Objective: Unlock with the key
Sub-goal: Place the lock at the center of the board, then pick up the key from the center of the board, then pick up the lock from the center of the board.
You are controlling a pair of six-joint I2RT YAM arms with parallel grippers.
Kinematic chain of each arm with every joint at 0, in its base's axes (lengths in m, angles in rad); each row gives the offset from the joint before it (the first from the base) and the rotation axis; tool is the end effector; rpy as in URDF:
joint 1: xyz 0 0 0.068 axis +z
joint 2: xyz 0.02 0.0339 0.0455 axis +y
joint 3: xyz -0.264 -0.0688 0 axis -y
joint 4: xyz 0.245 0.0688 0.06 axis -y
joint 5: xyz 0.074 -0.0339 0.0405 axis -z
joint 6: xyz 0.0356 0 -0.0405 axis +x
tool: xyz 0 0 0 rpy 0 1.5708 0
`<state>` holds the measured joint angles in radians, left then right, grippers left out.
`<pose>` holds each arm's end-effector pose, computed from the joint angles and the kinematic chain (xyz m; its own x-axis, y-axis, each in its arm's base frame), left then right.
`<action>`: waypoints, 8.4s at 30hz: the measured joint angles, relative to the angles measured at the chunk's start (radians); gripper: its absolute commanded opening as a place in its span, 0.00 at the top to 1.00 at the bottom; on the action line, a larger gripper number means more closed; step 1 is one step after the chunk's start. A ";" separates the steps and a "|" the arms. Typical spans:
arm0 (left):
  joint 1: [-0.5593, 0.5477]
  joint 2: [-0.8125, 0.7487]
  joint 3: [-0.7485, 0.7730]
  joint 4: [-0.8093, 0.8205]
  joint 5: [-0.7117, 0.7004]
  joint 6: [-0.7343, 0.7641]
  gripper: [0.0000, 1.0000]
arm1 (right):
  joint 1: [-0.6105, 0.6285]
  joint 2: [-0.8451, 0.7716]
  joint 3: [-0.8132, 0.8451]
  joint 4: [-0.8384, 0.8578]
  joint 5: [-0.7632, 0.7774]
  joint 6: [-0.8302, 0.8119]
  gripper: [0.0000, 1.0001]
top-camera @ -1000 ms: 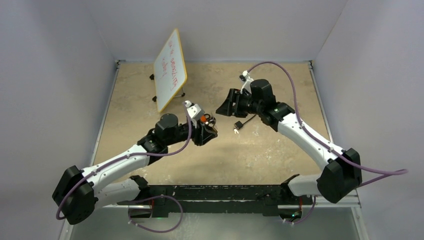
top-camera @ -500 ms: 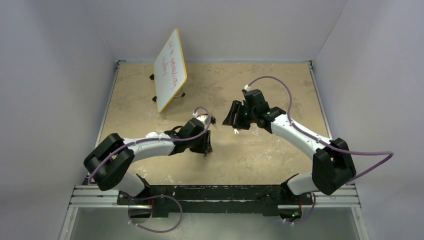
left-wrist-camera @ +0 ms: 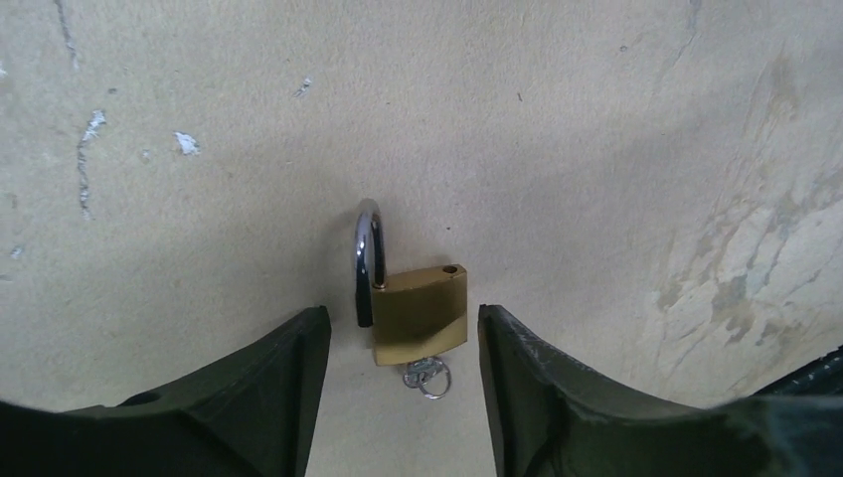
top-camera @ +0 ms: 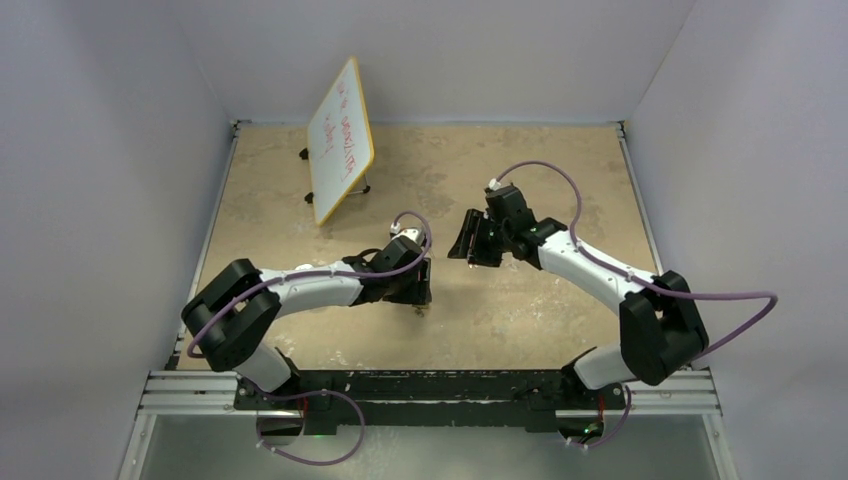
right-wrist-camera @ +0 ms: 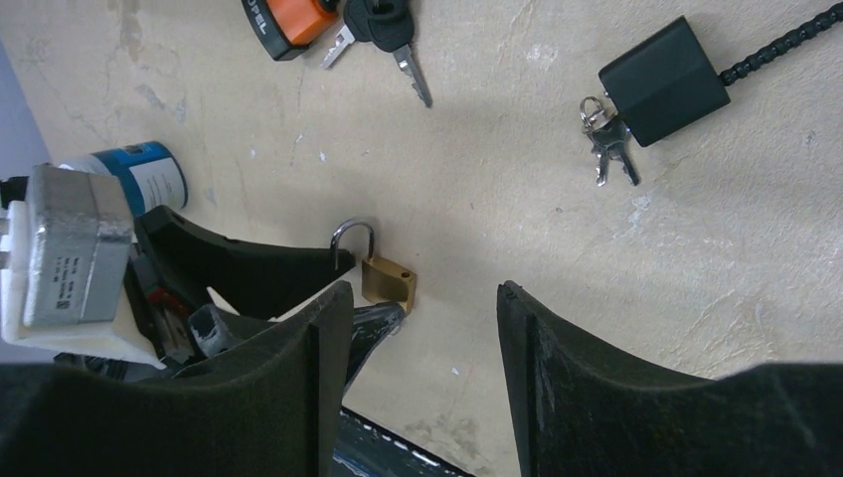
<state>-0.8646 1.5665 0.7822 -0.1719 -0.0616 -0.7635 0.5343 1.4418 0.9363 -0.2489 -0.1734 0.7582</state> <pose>0.1949 -0.2252 0.1574 -0.8922 -0.0175 -0.4513 0.1654 0.9172 -0.3624 0.2627 0.1626 0.2345 -0.8473 0.2857 -0.4478 -0.0375 0.8088 0.5868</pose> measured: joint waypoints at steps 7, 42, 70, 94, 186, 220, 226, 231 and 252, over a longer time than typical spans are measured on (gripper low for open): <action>0.000 -0.048 0.000 -0.051 -0.045 0.040 0.34 | 0.000 0.045 0.001 0.005 0.003 -0.021 0.41; 0.197 -0.591 -0.085 -0.157 -0.356 -0.029 0.39 | 0.156 0.634 0.570 -0.117 0.295 -0.306 0.55; 0.228 -0.574 -0.085 -0.102 -0.258 -0.056 0.38 | 0.153 0.356 0.154 0.321 0.225 -0.411 1.00; 0.230 -0.455 0.057 0.027 -0.027 -0.457 0.53 | 0.153 -0.098 -0.161 0.830 -0.191 -0.309 1.00; 0.243 -0.408 0.324 0.692 1.056 0.142 1.00 | 0.067 -0.383 -0.054 1.061 -0.734 0.097 0.68; 0.242 -0.378 0.456 0.003 0.261 0.420 0.26 | 0.066 -0.437 -0.390 0.750 -0.303 -0.046 1.00; 0.188 -0.105 0.506 -0.185 -0.027 0.439 0.22 | 0.066 -0.459 -0.492 0.607 -0.077 0.002 1.00; 0.142 0.096 0.570 -0.292 -0.158 0.445 0.15 | 0.066 -0.487 -0.533 0.521 0.033 0.039 1.00; 0.212 0.468 0.679 -0.405 -0.224 0.443 0.21 | 0.066 -0.414 -0.521 0.460 0.130 0.042 1.00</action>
<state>-0.6525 2.0346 1.4609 -0.5766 -0.2855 -0.3210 0.5999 1.0275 0.4152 0.2111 -0.0429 0.7998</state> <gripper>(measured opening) 0.832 0.025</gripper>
